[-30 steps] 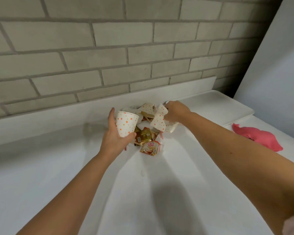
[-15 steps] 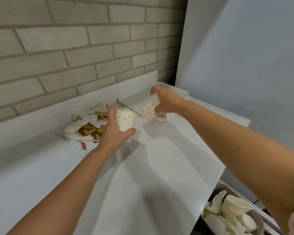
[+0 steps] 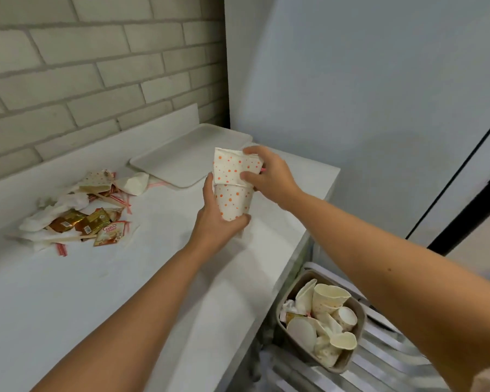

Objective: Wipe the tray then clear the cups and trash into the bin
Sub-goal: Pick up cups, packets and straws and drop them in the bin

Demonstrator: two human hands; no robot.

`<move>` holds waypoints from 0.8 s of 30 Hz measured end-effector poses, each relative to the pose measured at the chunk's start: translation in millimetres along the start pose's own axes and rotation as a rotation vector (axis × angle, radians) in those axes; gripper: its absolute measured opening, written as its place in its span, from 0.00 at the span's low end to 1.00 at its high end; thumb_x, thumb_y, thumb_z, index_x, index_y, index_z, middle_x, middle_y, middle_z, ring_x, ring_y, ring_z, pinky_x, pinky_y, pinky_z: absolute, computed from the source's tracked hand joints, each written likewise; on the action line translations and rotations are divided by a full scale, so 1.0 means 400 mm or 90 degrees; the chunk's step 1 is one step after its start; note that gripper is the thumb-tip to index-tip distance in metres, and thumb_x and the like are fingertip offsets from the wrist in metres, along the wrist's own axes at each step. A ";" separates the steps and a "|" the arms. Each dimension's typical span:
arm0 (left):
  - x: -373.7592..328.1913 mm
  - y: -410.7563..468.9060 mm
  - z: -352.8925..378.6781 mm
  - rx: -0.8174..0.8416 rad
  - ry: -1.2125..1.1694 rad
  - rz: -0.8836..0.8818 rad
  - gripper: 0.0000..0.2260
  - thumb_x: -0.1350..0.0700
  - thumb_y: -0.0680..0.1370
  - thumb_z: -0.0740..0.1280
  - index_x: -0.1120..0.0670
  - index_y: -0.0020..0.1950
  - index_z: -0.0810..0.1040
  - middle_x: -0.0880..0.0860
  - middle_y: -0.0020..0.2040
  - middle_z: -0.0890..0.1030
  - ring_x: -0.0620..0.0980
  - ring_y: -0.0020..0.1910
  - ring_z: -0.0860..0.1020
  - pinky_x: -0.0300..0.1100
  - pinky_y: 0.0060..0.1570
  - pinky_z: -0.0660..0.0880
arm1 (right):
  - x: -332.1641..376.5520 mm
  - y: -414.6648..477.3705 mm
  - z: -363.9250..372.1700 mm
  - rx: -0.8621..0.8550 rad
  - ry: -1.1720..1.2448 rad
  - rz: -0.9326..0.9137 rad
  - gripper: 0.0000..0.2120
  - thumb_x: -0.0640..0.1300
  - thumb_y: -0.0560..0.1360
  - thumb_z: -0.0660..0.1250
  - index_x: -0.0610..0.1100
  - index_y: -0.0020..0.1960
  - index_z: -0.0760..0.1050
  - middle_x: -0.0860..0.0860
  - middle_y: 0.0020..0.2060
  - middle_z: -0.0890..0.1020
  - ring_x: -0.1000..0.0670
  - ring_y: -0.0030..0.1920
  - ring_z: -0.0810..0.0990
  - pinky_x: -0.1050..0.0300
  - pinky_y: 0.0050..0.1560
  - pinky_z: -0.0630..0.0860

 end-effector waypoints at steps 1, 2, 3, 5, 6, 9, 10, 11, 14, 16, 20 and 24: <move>-0.015 0.000 0.031 0.007 0.000 -0.002 0.45 0.53 0.71 0.71 0.43 0.75 0.41 0.47 0.57 0.66 0.52 0.52 0.72 0.48 0.50 0.76 | -0.031 -0.008 -0.027 -0.001 0.018 0.020 0.20 0.36 0.73 0.68 0.46 0.64 0.72 0.46 0.57 0.77 0.46 0.55 0.78 0.50 0.51 0.80; -0.028 -0.002 0.062 0.020 -0.002 0.005 0.45 0.54 0.71 0.72 0.43 0.75 0.41 0.46 0.58 0.65 0.51 0.52 0.71 0.48 0.49 0.76 | -0.060 -0.016 -0.053 -0.003 0.032 0.035 0.19 0.35 0.73 0.68 0.45 0.63 0.73 0.46 0.56 0.77 0.46 0.55 0.78 0.52 0.51 0.79; -0.043 -0.002 0.095 0.034 -0.007 0.016 0.45 0.54 0.71 0.72 0.43 0.75 0.41 0.45 0.58 0.65 0.50 0.52 0.71 0.44 0.46 0.75 | -0.089 -0.024 -0.082 -0.006 0.046 0.047 0.18 0.34 0.73 0.67 0.45 0.62 0.73 0.46 0.55 0.78 0.46 0.55 0.78 0.54 0.50 0.78; -0.067 -0.007 0.168 0.056 -0.021 0.027 0.45 0.55 0.71 0.72 0.43 0.75 0.42 0.45 0.58 0.65 0.46 0.50 0.71 0.34 0.40 0.71 | -0.150 -0.045 -0.145 -0.006 0.056 0.069 0.17 0.33 0.73 0.65 0.44 0.60 0.75 0.45 0.55 0.78 0.45 0.54 0.78 0.53 0.50 0.78; -0.079 -0.011 0.199 0.063 -0.027 0.027 0.45 0.55 0.71 0.72 0.43 0.75 0.43 0.45 0.58 0.66 0.43 0.47 0.72 0.31 0.37 0.70 | -0.177 -0.055 -0.173 0.000 0.057 0.078 0.15 0.33 0.73 0.65 0.43 0.59 0.75 0.44 0.54 0.79 0.44 0.54 0.78 0.51 0.50 0.78; -0.112 -0.023 0.287 0.086 -0.037 0.026 0.44 0.56 0.72 0.72 0.44 0.76 0.44 0.45 0.57 0.67 0.38 0.44 0.72 0.25 0.32 0.69 | -0.247 -0.085 -0.243 0.046 0.076 0.112 0.10 0.36 0.76 0.63 0.41 0.56 0.76 0.47 0.48 0.79 0.47 0.50 0.78 0.50 0.48 0.80; -0.120 -0.024 0.312 0.093 -0.039 0.029 0.44 0.56 0.72 0.72 0.45 0.76 0.44 0.45 0.57 0.67 0.39 0.44 0.73 0.25 0.34 0.70 | -0.265 -0.097 -0.258 0.061 0.096 0.132 0.09 0.38 0.78 0.62 0.39 0.56 0.76 0.48 0.47 0.78 0.49 0.48 0.78 0.52 0.45 0.80; -0.128 -0.023 0.337 0.099 -0.037 0.031 0.45 0.56 0.72 0.72 0.45 0.76 0.43 0.46 0.57 0.67 0.42 0.46 0.73 0.28 0.38 0.70 | -0.281 -0.109 -0.272 0.075 0.124 0.152 0.10 0.41 0.79 0.61 0.38 0.55 0.75 0.49 0.46 0.78 0.50 0.47 0.77 0.55 0.41 0.81; -0.134 -0.027 0.409 0.121 -0.016 0.019 0.46 0.55 0.71 0.73 0.46 0.76 0.43 0.47 0.58 0.69 0.46 0.51 0.72 0.38 0.48 0.71 | -0.335 -0.135 -0.315 0.116 0.145 0.181 0.16 0.52 0.78 0.62 0.38 0.51 0.74 0.45 0.45 0.77 0.50 0.46 0.78 0.59 0.36 0.78; -0.122 -0.037 0.454 0.144 -0.006 0.012 0.46 0.56 0.71 0.73 0.45 0.76 0.42 0.50 0.61 0.71 0.47 0.51 0.74 0.38 0.47 0.73 | -0.369 -0.148 -0.334 0.180 0.112 0.192 0.14 0.53 0.76 0.66 0.41 0.47 0.73 0.47 0.43 0.79 0.50 0.43 0.80 0.57 0.38 0.79; -0.091 -0.056 0.525 0.168 -0.002 0.008 0.47 0.56 0.69 0.73 0.46 0.76 0.43 0.48 0.62 0.73 0.45 0.52 0.77 0.35 0.47 0.77 | -0.430 -0.158 -0.341 0.249 0.054 0.185 0.20 0.46 0.70 0.74 0.47 0.53 0.66 0.45 0.50 0.77 0.47 0.46 0.80 0.51 0.41 0.80; -0.041 -0.091 0.588 0.187 -0.046 -0.008 0.46 0.59 0.66 0.76 0.48 0.75 0.51 0.42 0.59 0.71 0.41 0.57 0.73 0.26 0.48 0.72 | -0.481 -0.173 -0.328 0.369 -0.052 0.156 0.43 0.41 0.68 0.75 0.53 0.73 0.52 0.51 0.49 0.73 0.49 0.47 0.78 0.54 0.37 0.80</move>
Point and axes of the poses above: each hand's wrist, its own y-axis towards the middle knuckle, its own z-axis out of the palm, x = y × z, the point moved 4 cm from there along y, towards the middle knuckle
